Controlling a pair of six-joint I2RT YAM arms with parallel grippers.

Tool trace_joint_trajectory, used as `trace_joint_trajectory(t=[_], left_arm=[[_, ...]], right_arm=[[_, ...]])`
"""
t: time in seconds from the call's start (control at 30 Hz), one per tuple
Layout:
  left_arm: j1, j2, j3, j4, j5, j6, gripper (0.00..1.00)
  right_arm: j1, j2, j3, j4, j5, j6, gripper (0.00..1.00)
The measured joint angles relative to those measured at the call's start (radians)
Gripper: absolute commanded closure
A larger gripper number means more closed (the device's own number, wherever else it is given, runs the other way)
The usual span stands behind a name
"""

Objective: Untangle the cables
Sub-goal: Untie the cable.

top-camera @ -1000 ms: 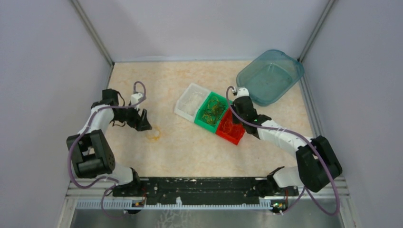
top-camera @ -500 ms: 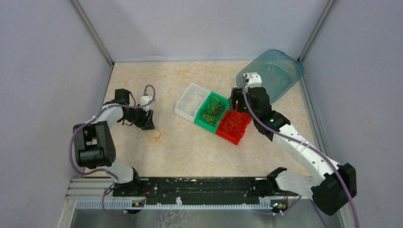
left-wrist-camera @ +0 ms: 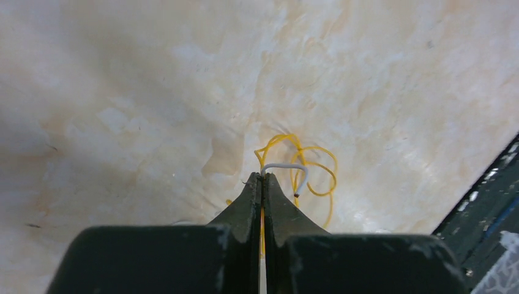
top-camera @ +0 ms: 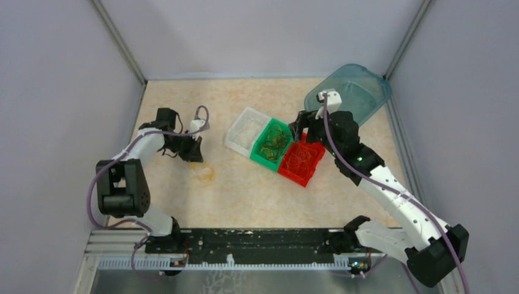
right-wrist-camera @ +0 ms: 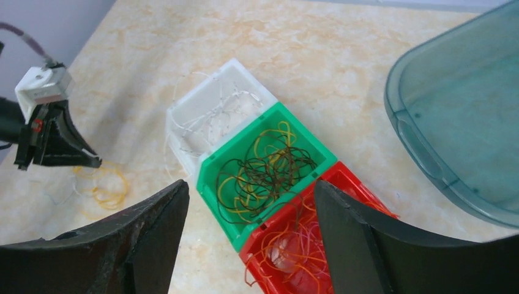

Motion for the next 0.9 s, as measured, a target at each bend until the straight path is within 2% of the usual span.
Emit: trace_joint_trajectory(t=[0.17, 0.33, 0.5, 0.63, 0.73, 0.83, 0.9], left_arm=[[-0.037, -0.063, 0.154, -0.123, 0.111, -0.02, 1.0], [-0.095, -0.146, 0.296, -0.215, 0.284, -0.064, 1.0], [-0.15, -0.225, 0.319, -0.241, 0.424, -0.148, 1.0], [-0.167, -0.267, 0.336, -0.241, 0.486, -0.21, 1.0], [-0.171, -0.282, 0.348, -0.239, 0.512, -0.237, 1.0], [-0.171, -0.286, 0.347, -0.24, 0.517, -0.244, 1.0], [-0.171, -0.288, 0.346, -0.24, 0.518, -0.245, 1.0]], right_arm=[[0.034, -0.029, -0.035, 0.119, -0.112, 0.0, 0.22], [0.134, 0.01, -0.063, 0.269, -0.286, -0.009, 0.2], [0.201, 0.109, -0.101, 0.414, -0.42, -0.012, 0.18], [0.273, 0.209, -0.1, 0.471, -0.457, -0.021, 0.19], [0.325, 0.295, -0.083, 0.494, -0.457, -0.022, 0.31], [0.352, 0.37, -0.078, 0.533, -0.437, -0.016, 0.6], [0.359, 0.404, -0.078, 0.552, -0.415, 0.002, 0.75]])
